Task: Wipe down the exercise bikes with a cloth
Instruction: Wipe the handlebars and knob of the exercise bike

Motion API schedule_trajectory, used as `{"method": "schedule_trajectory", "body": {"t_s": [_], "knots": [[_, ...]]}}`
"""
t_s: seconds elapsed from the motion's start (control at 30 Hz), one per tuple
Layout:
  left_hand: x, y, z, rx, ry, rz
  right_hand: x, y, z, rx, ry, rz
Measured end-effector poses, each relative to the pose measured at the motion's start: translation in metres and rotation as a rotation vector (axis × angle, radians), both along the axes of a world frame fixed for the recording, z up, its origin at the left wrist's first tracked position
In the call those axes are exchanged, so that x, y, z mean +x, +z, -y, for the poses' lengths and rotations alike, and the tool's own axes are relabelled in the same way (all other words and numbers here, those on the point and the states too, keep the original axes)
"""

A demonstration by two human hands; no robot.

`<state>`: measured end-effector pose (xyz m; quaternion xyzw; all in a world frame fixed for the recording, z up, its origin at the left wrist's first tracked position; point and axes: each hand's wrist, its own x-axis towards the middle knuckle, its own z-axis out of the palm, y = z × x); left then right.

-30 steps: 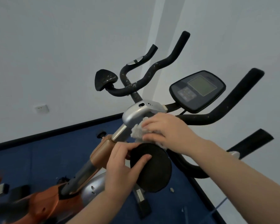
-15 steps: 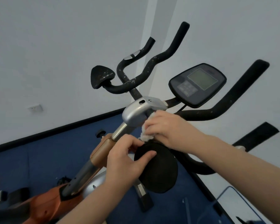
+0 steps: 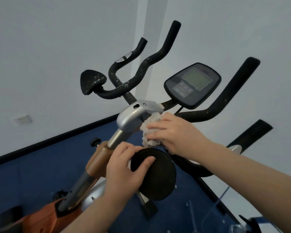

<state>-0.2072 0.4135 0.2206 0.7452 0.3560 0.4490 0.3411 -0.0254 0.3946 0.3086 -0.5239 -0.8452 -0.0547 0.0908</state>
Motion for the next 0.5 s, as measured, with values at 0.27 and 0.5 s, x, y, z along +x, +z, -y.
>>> {"method": "schedule_trajectory", "body": {"t_s": [0.27,0.5], "knots": [[0.008,0.019,-0.010,-0.046,-0.102,-0.048,0.021,0.019,-0.004,0.223,-0.422,-0.142],[0.033,0.033,-0.025,0.044,-0.123,-0.220,0.020,-0.006,0.028,0.322,-0.484,-0.080]]}}
